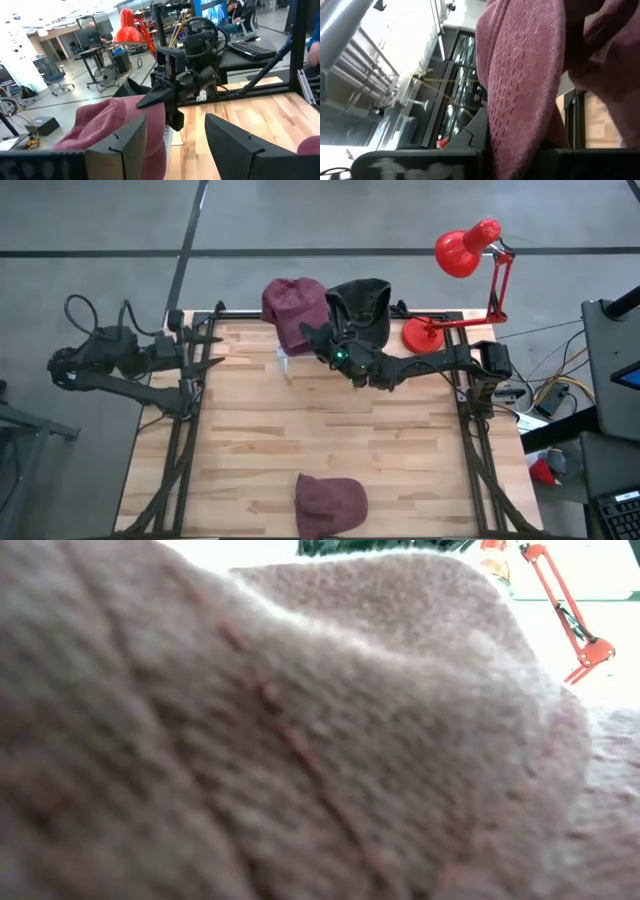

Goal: Pick & Place hat
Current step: Stack the top red cap on the red cap on the shelf

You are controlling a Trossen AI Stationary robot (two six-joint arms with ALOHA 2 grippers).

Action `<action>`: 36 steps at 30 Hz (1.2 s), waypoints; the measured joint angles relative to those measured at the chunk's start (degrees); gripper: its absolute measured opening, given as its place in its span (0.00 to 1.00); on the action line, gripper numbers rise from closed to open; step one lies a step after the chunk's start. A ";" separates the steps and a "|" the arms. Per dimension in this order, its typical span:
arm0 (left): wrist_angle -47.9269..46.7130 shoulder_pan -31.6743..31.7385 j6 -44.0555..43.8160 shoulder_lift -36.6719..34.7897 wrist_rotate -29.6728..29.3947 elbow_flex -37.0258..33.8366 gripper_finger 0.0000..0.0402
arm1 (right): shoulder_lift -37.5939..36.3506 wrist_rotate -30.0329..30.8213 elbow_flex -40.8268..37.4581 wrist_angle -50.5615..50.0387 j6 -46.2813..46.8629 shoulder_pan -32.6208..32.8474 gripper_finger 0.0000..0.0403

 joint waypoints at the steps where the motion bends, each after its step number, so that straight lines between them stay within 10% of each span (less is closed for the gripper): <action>1: 0.07 0.00 -0.01 0.14 -0.02 0.00 0.51 | -0.02 -0.65 0.00 -0.32 0.65 -0.02 0.06; 20: 6.29 0.00 -0.98 3.27 0.85 -5.31 0.51 | -0.09 -0.92 0.07 -4.87 4.31 -0.04 0.51; 36: 22.30 1.67 -5.49 10.82 0.52 -13.97 0.51 | -0.35 -0.97 0.07 -10.62 4.49 0.74 0.57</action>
